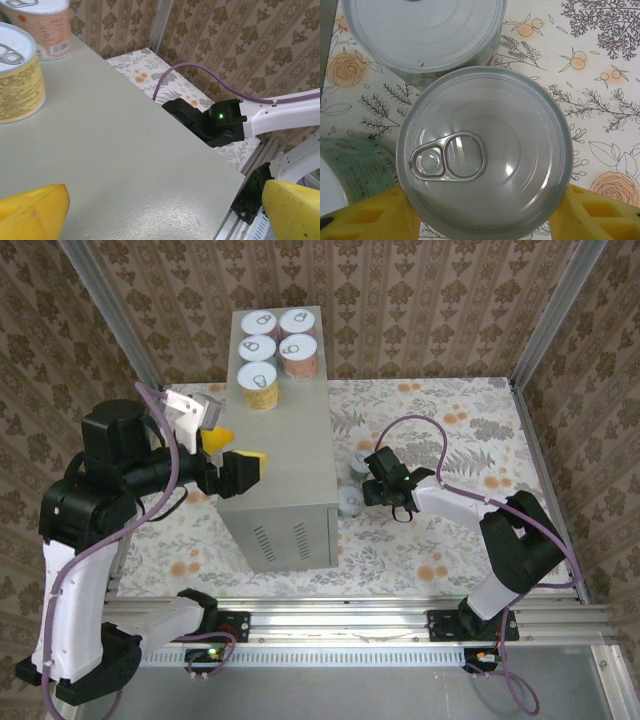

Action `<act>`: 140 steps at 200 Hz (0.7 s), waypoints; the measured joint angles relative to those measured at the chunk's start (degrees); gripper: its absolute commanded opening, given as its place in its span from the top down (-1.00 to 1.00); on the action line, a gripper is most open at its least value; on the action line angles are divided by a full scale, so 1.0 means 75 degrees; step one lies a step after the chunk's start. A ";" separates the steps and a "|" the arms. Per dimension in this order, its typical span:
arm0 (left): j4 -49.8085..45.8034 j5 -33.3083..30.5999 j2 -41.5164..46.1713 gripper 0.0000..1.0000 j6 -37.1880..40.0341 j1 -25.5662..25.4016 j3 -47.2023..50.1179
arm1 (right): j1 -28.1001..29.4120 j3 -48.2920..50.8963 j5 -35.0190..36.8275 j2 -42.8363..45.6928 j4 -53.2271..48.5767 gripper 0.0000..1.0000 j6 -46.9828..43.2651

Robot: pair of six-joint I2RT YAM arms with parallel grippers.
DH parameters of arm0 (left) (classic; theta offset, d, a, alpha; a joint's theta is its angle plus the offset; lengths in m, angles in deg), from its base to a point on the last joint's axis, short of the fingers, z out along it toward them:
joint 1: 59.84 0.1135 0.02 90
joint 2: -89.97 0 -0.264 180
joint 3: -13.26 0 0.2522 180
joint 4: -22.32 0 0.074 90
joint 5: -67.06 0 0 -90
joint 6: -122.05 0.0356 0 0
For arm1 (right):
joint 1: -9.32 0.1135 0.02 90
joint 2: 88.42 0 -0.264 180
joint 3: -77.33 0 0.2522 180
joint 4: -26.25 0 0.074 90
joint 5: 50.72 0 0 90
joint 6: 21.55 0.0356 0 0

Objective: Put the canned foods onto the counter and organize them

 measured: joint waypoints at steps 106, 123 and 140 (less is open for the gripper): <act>0.0017 -0.0233 -0.0020 -1.00 0.0061 -0.0230 -0.0003 | 0.0006 -0.1842 -0.0662 0.3276 -0.2850 -0.10 -0.0930; 0.0015 -0.0306 0.0000 -1.00 0.0102 -0.0239 0.0000 | 0.0009 -0.2495 -0.0941 0.3535 -0.3410 -0.10 -0.1090; 0.0015 -0.0370 0.0047 -1.00 0.0160 -0.0274 0.0003 | 0.0006 -0.3139 -0.1306 0.3649 -0.3923 -0.10 -0.1233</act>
